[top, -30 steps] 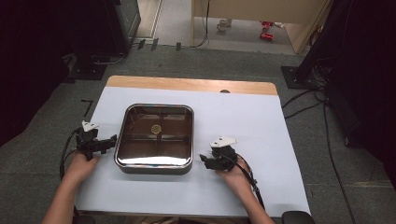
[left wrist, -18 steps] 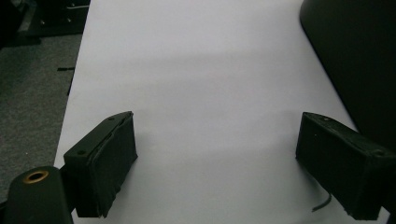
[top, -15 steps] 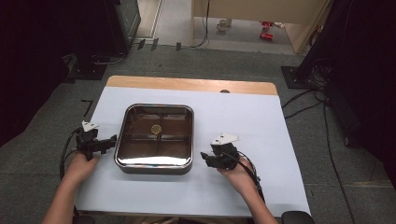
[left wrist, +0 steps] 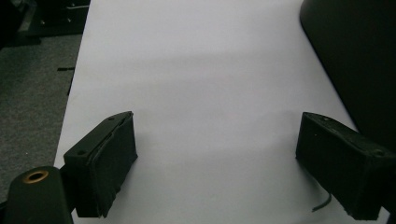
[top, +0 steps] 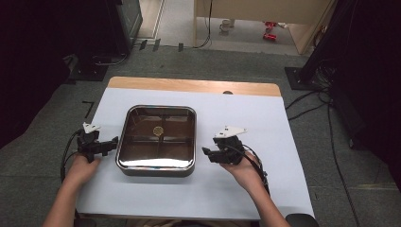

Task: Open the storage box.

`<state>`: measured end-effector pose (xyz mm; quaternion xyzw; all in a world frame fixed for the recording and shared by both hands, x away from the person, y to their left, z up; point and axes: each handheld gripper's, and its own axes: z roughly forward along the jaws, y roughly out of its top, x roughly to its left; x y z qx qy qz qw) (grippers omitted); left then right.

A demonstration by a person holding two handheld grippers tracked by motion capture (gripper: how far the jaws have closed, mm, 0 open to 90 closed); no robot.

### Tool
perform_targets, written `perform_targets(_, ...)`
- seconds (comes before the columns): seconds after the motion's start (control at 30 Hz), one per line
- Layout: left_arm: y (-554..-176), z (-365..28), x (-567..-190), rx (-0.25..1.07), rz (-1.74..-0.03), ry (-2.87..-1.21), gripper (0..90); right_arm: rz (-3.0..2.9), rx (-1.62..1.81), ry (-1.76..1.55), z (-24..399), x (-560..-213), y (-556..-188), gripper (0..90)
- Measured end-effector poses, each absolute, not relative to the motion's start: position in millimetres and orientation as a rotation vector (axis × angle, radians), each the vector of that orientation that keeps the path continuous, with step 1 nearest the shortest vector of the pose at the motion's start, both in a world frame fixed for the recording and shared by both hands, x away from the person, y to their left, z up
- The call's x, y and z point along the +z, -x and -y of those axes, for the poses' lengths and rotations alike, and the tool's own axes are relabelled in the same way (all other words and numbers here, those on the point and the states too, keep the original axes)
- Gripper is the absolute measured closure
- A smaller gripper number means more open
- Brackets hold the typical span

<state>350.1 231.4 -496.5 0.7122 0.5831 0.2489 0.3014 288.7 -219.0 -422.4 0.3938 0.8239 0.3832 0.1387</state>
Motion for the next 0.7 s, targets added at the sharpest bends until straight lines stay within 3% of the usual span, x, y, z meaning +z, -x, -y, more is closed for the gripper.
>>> perform_targets(0.7, -350, -232, -496, 0.659, -1.546, -1.891, 12.2, -2.471, 1.135, -0.997, 160, -404, -321, 39.0)
